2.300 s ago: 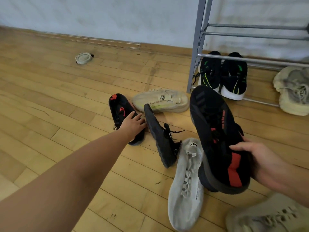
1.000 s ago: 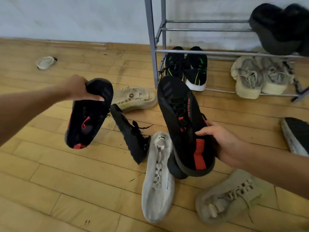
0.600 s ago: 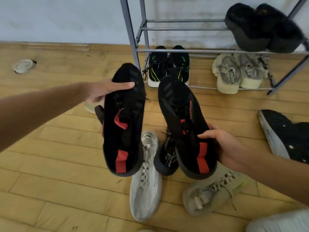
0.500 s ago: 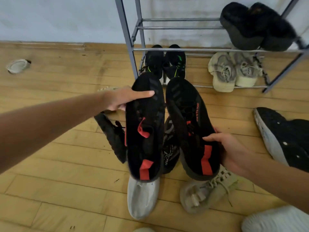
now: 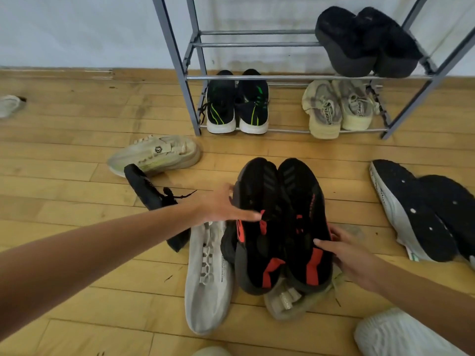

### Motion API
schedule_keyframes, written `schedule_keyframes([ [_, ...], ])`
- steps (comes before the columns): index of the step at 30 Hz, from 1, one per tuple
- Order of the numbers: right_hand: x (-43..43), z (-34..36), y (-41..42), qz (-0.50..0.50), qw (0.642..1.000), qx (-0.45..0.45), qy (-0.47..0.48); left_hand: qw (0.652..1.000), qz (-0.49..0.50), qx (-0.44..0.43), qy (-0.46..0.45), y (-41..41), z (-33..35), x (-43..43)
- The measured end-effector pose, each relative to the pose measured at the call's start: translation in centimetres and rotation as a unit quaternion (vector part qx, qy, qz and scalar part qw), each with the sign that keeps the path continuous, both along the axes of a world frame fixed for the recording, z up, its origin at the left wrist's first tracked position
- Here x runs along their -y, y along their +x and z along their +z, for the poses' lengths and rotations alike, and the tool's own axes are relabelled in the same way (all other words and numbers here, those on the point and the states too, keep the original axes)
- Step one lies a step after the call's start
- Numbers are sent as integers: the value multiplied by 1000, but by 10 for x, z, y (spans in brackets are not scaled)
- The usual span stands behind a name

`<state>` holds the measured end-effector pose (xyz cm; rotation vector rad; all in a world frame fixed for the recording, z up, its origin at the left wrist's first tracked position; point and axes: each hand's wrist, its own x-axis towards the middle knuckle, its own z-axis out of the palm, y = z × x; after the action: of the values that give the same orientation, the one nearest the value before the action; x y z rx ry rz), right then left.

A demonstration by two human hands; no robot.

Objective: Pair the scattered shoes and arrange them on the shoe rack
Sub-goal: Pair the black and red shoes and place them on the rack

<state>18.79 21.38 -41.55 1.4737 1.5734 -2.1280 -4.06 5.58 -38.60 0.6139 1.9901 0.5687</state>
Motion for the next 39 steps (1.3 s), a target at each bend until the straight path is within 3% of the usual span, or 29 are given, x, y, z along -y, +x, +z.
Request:
schedule_keyframes([
  [3, -2, -1, -1, 7, 1000, -1, -1, 998, -37, 54, -20, 15, 1, 13],
  [13, -4, 1, -5, -16, 999, -27, -13, 978, 148, 92, 114, 25, -9, 20],
  [17, -21, 34, -28, -19, 995, -90, 30, 954, 222, 61, 193, 10, 9, 12],
  [24, -65, 107, -74, 15, 967, -174, 185, 902, 258, -40, 343, -33, 67, -28],
  [28, -76, 130, -88, 24, 951, -196, 237, 898, 234, -84, 363, -50, 96, -40],
  [36, -83, 130, -109, 22, 947, -196, 255, 892, 237, -69, 378, -66, 101, -46],
  [39, -86, 130, -128, -21, 943, -204, 261, 887, 256, -66, 379, -75, 102, -52],
])
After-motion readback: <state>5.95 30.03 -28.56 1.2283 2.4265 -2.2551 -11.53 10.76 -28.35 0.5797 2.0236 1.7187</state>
